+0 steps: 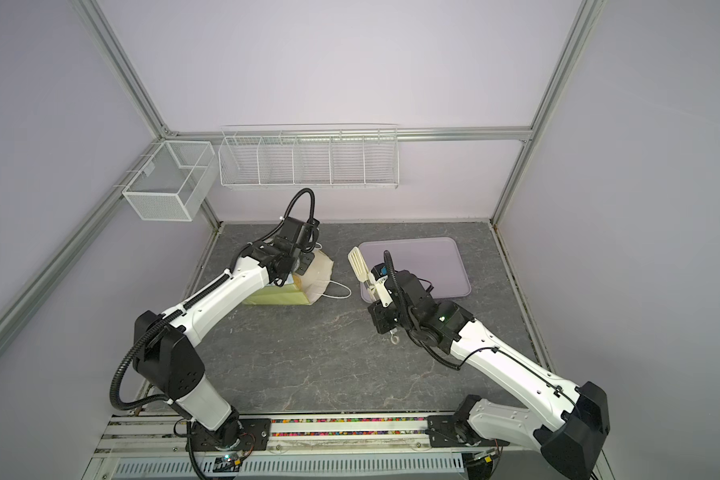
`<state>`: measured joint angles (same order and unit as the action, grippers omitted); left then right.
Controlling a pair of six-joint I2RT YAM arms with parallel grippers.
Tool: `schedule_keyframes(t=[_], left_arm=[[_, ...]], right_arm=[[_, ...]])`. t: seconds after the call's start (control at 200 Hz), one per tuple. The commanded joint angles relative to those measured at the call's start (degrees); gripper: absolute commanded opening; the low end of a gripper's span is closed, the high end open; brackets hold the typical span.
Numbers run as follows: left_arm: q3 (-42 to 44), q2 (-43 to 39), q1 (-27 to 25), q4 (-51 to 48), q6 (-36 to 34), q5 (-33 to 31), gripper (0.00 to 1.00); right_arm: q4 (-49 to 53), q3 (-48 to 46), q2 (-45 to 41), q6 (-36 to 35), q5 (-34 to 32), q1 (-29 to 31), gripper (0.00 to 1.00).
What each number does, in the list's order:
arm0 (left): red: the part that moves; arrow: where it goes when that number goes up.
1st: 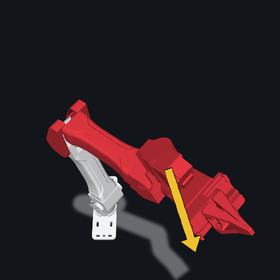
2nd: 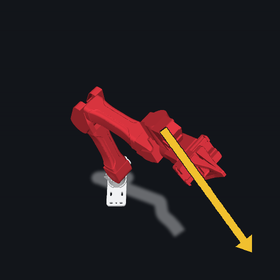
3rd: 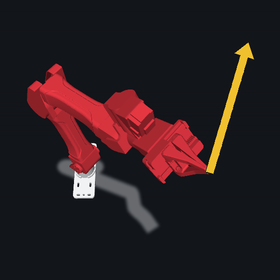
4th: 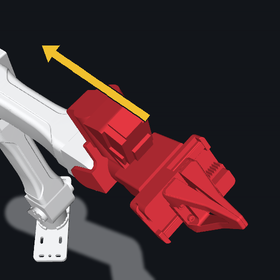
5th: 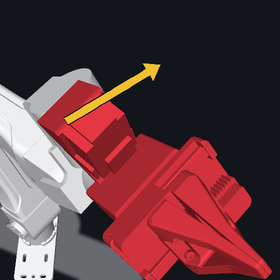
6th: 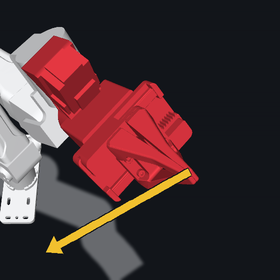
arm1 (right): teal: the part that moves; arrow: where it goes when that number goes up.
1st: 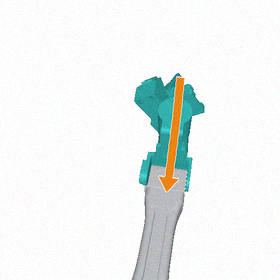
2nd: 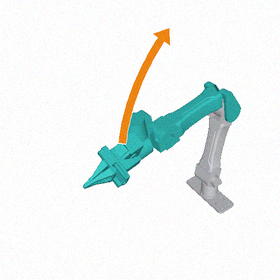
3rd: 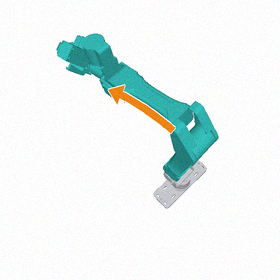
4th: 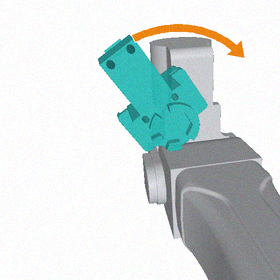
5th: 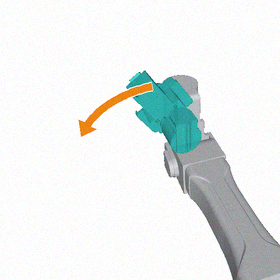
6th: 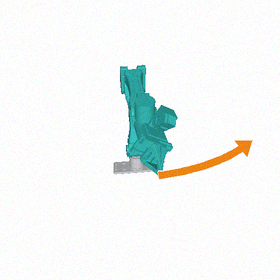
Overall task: Take the fake bread out of the paper bag
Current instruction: 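Tilt the paper bag toward the right gripper with the left gripper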
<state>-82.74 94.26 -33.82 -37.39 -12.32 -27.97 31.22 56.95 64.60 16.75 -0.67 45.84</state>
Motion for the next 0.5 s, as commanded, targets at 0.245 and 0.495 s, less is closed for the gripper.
schedule_keyframes(t=[0.245, 0.495], left_arm=[[19.65, -20.11, -0.64, 14.7, 5.24, 11.82, 0.0], [19.02, -22.18, -0.63, 10.32, 8.94, 15.76, 0.0]], right_arm=[[-4.37, -1.6, 7.1, 3.48, 13.63, 5.64, 0.26], [-6.61, 4.03, 16.51, 6.61, 16.12, 8.13, 0.34]])
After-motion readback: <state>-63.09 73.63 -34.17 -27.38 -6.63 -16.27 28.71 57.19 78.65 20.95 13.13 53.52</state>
